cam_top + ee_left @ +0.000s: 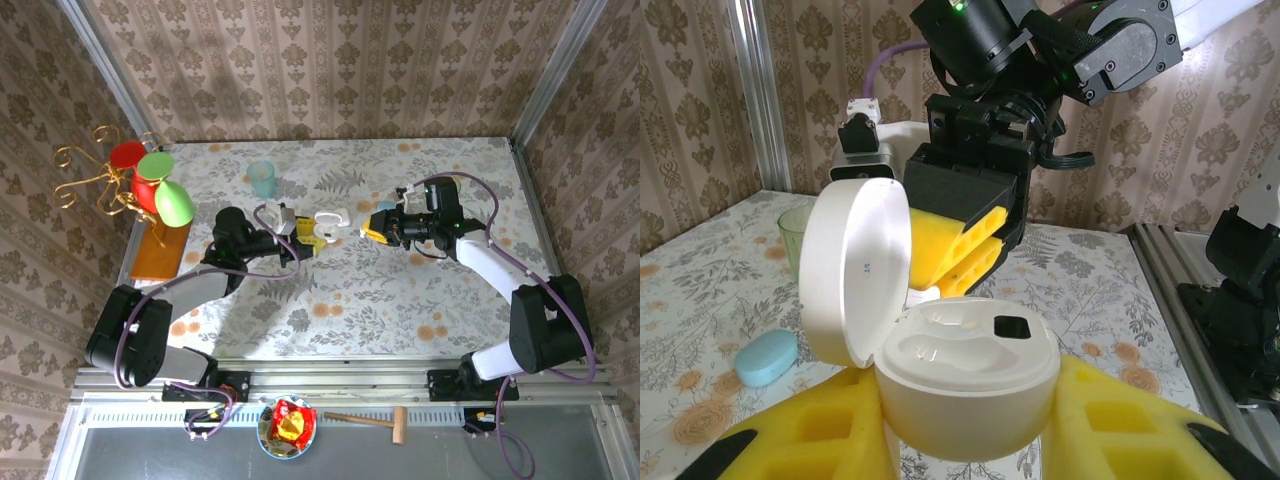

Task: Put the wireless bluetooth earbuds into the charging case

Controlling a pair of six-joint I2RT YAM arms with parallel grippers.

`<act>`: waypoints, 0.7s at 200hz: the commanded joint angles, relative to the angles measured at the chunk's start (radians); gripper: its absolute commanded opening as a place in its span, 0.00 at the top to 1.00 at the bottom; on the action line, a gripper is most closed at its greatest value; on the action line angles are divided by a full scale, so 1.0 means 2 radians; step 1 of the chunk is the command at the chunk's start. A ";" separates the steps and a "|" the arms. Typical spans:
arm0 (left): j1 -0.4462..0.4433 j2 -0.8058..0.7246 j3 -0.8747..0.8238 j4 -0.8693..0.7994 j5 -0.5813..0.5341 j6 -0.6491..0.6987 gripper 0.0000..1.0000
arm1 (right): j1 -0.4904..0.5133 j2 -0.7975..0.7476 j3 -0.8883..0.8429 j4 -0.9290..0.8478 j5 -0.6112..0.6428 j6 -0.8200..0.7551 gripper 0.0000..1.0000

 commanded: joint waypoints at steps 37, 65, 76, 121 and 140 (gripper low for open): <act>-0.009 -0.029 0.007 -0.025 -0.004 0.028 0.71 | -0.002 -0.042 -0.027 0.049 -0.028 0.063 0.81; -0.011 -0.028 0.010 -0.028 -0.006 0.030 0.71 | -0.002 -0.047 -0.027 0.048 -0.033 0.068 0.81; -0.012 -0.027 0.012 -0.027 -0.006 0.031 0.71 | -0.002 -0.048 -0.028 0.057 -0.038 0.077 0.81; -0.014 -0.028 0.011 -0.027 -0.008 0.030 0.71 | -0.001 -0.056 -0.031 0.066 -0.051 0.074 0.81; -0.016 -0.024 0.014 -0.029 -0.015 0.031 0.71 | 0.000 -0.058 -0.027 0.058 -0.049 0.068 0.81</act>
